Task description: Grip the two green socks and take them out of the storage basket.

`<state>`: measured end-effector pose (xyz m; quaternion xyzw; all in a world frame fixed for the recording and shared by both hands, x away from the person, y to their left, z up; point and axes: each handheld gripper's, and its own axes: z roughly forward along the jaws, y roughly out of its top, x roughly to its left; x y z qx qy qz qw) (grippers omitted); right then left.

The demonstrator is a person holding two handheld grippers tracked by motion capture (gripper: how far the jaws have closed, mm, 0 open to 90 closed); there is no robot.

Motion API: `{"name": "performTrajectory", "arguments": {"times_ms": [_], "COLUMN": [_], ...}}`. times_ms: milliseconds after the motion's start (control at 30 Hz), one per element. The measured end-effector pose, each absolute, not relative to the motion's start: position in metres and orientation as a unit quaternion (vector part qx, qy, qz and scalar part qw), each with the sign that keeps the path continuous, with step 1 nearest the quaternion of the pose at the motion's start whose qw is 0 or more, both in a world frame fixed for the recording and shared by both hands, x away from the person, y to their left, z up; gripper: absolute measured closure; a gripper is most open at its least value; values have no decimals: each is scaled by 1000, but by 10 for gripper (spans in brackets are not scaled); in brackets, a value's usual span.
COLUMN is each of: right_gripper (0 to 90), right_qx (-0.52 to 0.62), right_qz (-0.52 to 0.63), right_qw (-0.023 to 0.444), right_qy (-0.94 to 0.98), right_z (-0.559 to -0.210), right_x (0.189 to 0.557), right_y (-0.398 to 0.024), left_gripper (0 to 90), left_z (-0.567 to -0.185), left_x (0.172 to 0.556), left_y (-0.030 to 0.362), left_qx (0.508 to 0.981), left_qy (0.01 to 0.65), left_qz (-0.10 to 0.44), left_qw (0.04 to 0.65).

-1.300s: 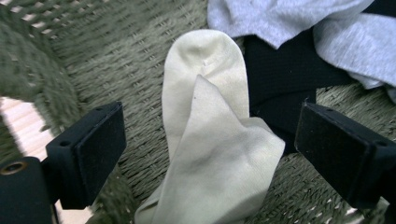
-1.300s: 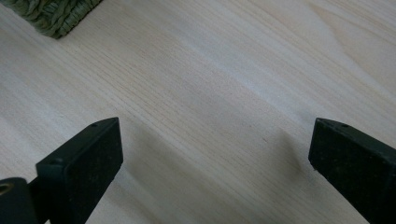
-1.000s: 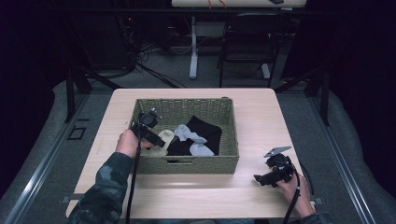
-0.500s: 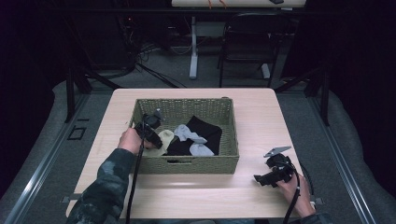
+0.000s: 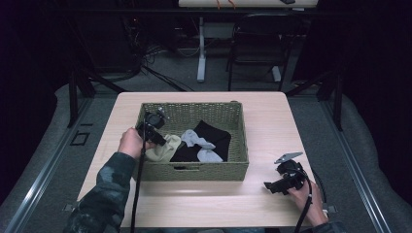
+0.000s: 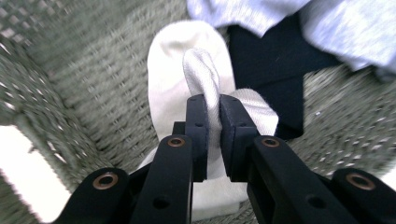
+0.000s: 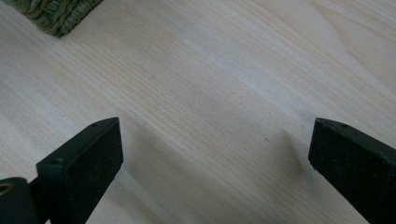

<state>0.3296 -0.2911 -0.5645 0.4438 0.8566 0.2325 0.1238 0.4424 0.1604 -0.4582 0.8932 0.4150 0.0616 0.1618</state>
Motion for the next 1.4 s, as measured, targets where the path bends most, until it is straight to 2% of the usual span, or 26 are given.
{"name": "performTrajectory", "arguments": {"times_ms": [600,1400], "right_gripper": [23,23], "right_qx": [443,445], "right_qz": [231,238], "right_qw": [124,125], "right_qy": [857,854], "right_z": [-564,-564], "right_x": [329,329], "right_y": [-291,-291], "left_gripper": [826,826], "left_z": [-403,-356], "left_x": [440,440], "left_y": [170,174], "left_qx": [887,883], "left_qy": [407,397], "left_qz": [91,122], "left_qw": [198,216]}}
